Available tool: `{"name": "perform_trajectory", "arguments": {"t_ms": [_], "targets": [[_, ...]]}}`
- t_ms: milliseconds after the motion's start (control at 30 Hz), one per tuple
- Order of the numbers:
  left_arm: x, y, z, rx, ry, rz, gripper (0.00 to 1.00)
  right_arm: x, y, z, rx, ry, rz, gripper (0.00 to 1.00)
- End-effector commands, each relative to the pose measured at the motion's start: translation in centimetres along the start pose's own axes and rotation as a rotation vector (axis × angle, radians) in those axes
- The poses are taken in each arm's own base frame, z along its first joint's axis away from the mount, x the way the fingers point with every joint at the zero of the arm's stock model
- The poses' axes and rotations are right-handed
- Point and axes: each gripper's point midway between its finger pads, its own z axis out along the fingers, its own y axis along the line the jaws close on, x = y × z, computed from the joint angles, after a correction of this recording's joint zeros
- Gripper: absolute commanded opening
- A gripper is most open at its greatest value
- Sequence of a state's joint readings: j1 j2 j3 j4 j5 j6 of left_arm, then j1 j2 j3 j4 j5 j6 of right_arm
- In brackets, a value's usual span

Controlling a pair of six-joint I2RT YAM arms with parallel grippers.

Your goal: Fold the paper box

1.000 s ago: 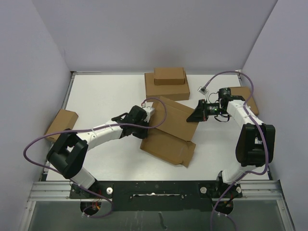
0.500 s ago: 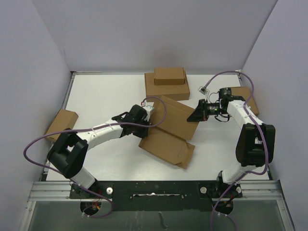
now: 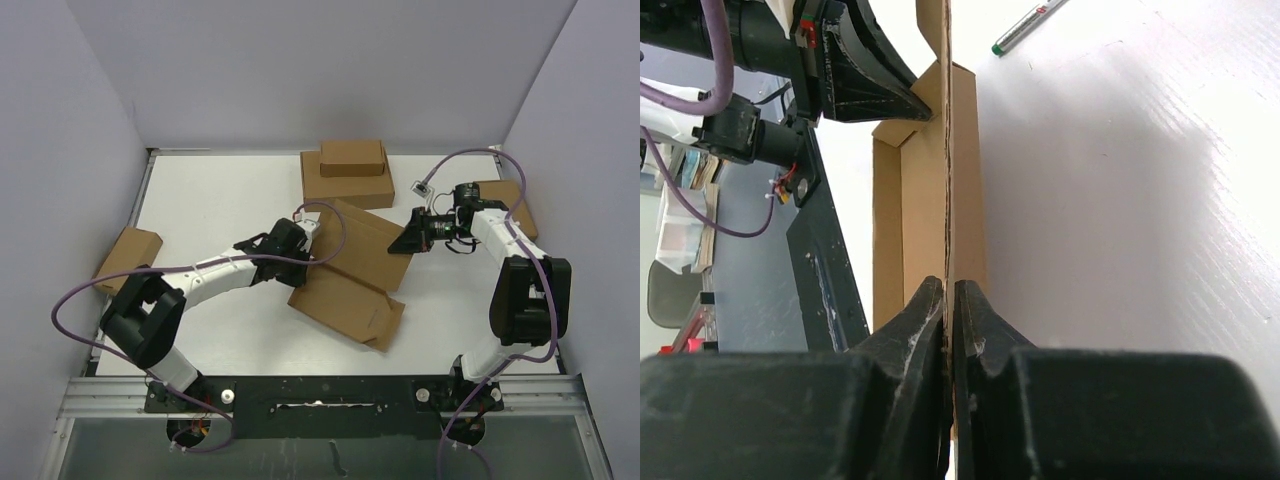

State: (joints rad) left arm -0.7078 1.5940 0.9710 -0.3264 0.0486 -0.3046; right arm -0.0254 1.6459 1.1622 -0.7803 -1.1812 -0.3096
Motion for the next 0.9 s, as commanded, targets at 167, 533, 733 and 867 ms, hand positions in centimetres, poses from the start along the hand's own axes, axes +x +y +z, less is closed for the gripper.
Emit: {"name": "perform_trajectory", "arguments": {"t_ms": [167, 533, 733, 867], "targets": [[0.9, 1.4, 1.3, -0.1, 0.037, 0.051, 0.0, 0.3, -0.6, 0.5, 0.013, 0.011, -0.002, 0.0], [1.0, 2.3, 1.3, -0.196, 0.07, 0.113, 0.0, 0.5, -0.6, 0.8, 0.005, 0.016, -0.002, 0.0], [0.5, 1.1, 1.3, -0.136, 0.035, 0.052, 0.07, 0.6, -0.6, 0.9, 0.001, 0.019, -0.001, 0.0], [-0.2, 0.5, 1.0, -0.113, 0.006, 0.009, 0.15, 0.6, -0.5, 1.0, -0.005, 0.019, 0.0, 0.0]]}}
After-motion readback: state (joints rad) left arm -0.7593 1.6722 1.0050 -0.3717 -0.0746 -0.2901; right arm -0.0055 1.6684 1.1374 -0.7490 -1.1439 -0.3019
